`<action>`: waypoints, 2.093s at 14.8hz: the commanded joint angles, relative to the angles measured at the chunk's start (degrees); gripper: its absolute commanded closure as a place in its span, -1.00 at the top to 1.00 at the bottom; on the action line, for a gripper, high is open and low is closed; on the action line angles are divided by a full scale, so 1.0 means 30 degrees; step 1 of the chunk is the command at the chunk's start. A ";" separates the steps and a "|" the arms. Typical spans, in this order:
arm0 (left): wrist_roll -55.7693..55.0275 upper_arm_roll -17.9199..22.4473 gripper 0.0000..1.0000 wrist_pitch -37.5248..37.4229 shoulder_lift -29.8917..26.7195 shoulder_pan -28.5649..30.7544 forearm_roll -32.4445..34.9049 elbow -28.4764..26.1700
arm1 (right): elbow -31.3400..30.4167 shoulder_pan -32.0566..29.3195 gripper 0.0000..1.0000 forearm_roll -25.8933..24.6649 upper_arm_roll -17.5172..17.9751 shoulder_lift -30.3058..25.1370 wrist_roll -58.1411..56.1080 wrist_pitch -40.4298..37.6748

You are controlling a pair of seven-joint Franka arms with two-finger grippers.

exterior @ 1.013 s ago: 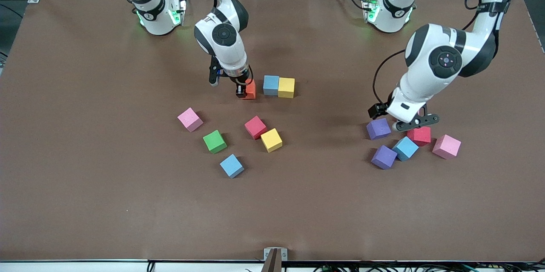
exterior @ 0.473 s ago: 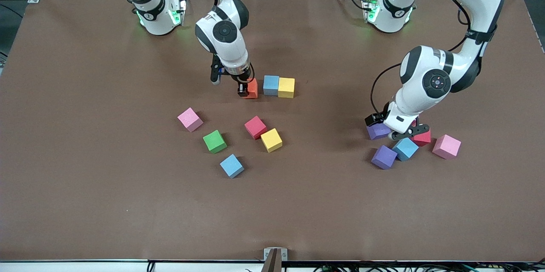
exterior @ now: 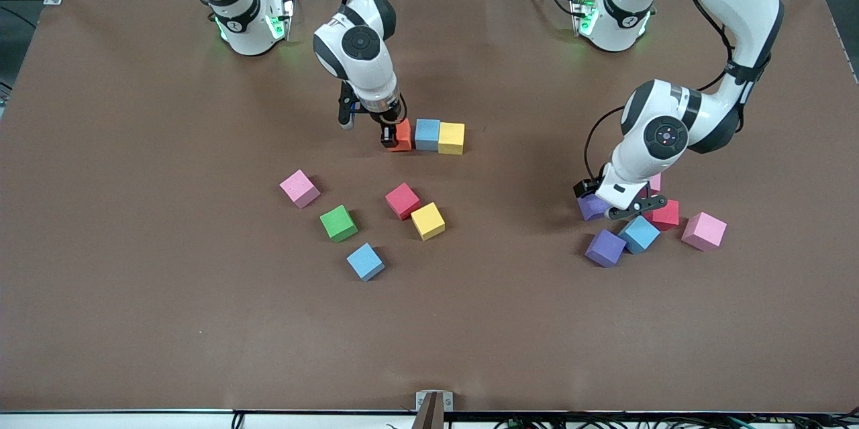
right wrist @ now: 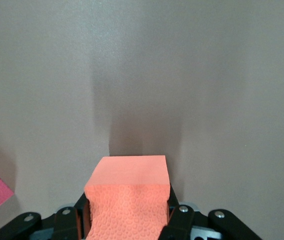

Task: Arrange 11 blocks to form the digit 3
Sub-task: 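Place the orange cube beside the blue cube while the left gripper reaches purple, then lower the left gripper onto the purple cube and grasp it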

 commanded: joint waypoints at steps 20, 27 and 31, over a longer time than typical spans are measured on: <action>-0.0624 0.0044 -0.08 0.0944 0.1244 0.0635 0.0808 0.1346 | 0.0065 0.0779 -1.00 0.0087 -0.0169 0.0757 0.0857 0.0792; -0.2379 0.0014 -0.15 -0.3831 0.1858 0.0108 0.0603 0.5886 | 0.0328 0.0808 -1.00 0.0058 -0.0198 0.1051 0.0798 0.0792; -0.2441 -0.0073 -0.15 -0.3833 0.2561 0.0048 0.0603 0.7178 | 0.0445 0.0808 -1.00 -0.0088 -0.0198 0.1080 0.0739 0.0792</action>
